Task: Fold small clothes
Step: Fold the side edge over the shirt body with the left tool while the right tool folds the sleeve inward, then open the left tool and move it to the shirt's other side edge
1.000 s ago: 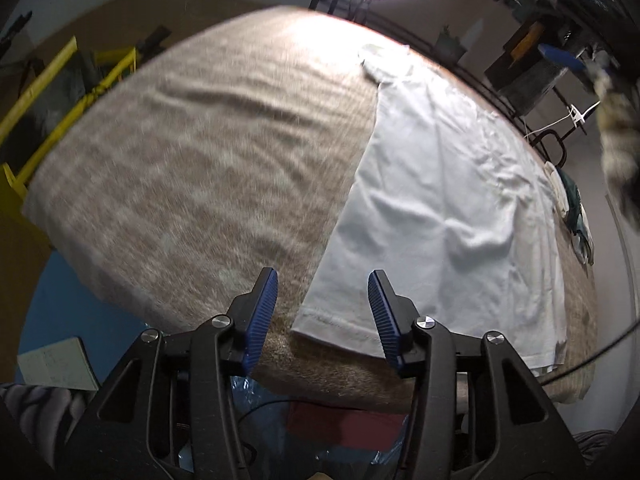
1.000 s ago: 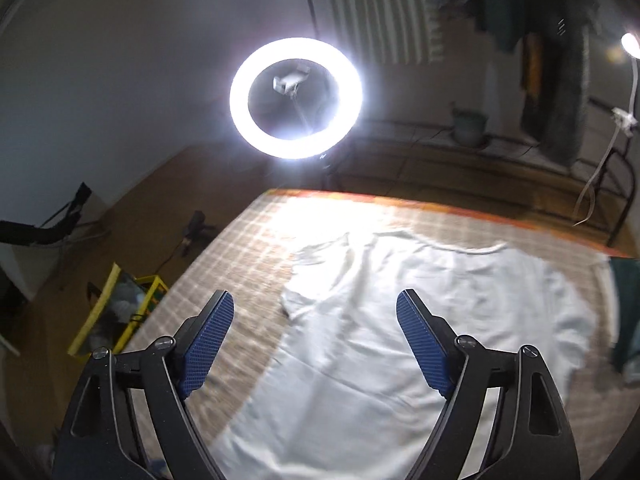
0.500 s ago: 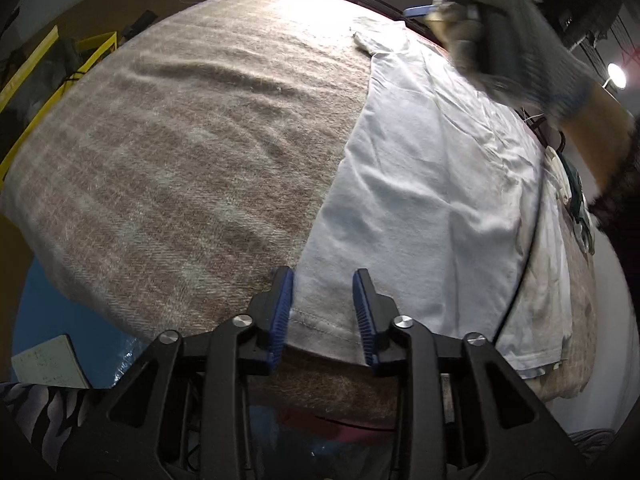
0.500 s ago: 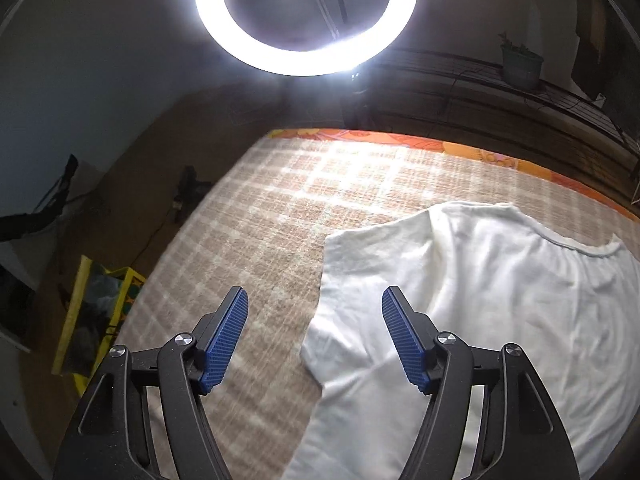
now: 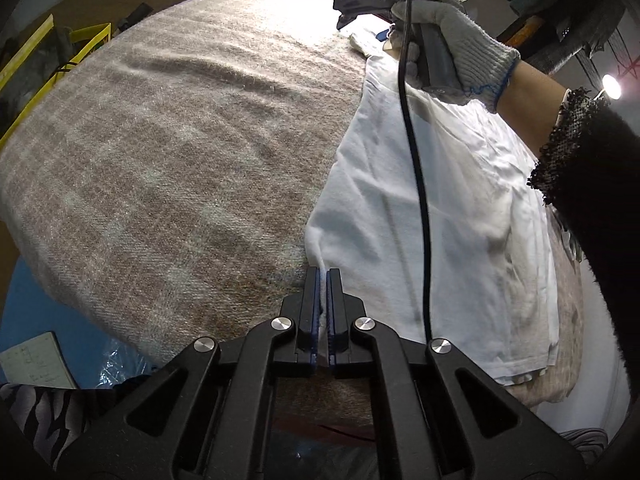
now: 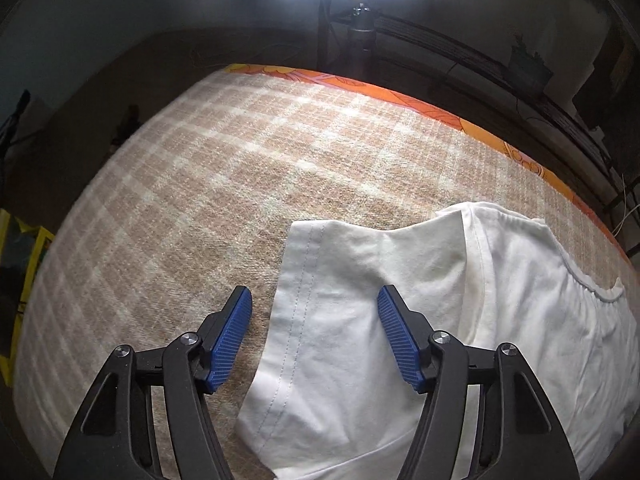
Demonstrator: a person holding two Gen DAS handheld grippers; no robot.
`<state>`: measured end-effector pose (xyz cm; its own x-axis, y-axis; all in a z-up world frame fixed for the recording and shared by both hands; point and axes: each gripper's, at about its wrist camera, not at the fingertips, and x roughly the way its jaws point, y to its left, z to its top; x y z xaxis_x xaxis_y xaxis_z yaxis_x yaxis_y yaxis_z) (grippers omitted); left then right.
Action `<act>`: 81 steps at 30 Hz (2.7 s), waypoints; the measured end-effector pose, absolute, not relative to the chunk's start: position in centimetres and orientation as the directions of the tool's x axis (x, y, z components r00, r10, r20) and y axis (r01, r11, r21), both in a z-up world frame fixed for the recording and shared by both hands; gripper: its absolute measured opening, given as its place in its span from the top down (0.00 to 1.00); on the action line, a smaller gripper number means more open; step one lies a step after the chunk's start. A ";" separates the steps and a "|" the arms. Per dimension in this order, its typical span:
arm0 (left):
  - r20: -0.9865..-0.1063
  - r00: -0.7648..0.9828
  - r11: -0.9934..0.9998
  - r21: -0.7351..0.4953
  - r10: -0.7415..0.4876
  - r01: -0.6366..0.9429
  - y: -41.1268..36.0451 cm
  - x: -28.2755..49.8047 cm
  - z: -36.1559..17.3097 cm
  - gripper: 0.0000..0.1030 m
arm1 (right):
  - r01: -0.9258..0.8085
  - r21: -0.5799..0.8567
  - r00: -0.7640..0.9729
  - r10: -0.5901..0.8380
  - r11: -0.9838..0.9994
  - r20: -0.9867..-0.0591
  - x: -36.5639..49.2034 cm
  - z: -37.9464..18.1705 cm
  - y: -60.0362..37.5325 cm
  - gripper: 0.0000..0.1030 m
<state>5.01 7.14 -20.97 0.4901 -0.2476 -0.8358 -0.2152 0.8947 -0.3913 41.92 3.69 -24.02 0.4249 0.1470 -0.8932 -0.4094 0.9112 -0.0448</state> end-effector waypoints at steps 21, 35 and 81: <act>-0.757 0.614 0.933 -0.348 -0.224 -0.090 4.0 3.6 -16.5 1.00 | -0.384 0.147 0.491 0.337 0.911 -0.803 41.9 -18.1 -2.0 0.97; -0.762 0.554 0.941 -0.303 -0.334 0.151 -6.0 3.7 -15.9 1.00 | -0.246 0.297 0.555 0.385 0.923 -0.737 41.6 -17.1 -16.6 0.97; -0.675 0.611 0.908 -0.256 -0.414 0.332 -9.7 -1.3 -12.3 0.89 | -0.028 0.316 0.741 0.232 0.948 -0.630 17.2 -8.2 -40.6 0.67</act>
